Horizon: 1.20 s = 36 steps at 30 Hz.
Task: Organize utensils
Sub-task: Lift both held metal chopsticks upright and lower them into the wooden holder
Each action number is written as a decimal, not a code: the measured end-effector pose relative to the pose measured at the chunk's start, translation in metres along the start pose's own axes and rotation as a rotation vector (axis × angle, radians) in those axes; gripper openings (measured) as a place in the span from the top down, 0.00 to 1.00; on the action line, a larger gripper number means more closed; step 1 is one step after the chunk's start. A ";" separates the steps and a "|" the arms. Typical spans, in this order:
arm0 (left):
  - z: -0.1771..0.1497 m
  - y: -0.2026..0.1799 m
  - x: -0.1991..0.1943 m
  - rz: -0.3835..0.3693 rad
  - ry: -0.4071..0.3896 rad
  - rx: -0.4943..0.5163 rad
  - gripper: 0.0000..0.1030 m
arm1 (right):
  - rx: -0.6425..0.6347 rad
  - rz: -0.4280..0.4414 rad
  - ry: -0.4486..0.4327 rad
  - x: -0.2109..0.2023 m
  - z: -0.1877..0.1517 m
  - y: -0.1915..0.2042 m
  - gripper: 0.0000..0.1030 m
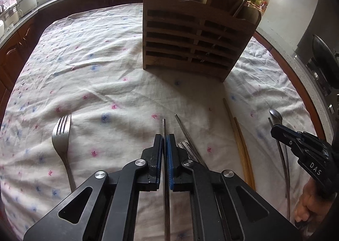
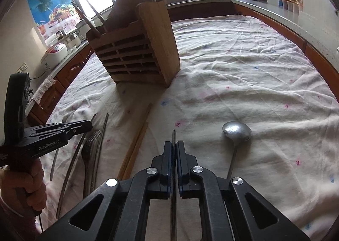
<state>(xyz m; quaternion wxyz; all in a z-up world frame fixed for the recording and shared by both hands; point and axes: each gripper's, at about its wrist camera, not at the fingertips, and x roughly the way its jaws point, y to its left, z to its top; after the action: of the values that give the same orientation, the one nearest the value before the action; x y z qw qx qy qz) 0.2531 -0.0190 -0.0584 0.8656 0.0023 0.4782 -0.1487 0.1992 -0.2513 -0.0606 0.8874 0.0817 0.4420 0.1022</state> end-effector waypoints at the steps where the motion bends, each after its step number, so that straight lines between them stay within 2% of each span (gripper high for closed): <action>1: 0.000 -0.001 -0.006 -0.001 -0.012 0.006 0.96 | -0.002 0.002 -0.010 -0.004 0.001 0.001 0.96; 22: -0.026 -0.003 -0.136 -0.068 -0.243 -0.034 0.96 | -0.003 0.071 -0.221 -0.097 0.012 0.019 0.96; 36: -0.045 0.003 -0.188 -0.094 -0.359 -0.066 0.96 | -0.027 0.086 -0.324 -0.140 0.010 0.030 0.96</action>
<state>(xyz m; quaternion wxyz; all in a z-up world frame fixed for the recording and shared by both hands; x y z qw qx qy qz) 0.1227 0.0381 0.0725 0.9287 -0.0748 0.3202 -0.1712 0.1214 -0.2582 0.0599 0.9429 0.1041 0.2879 0.1314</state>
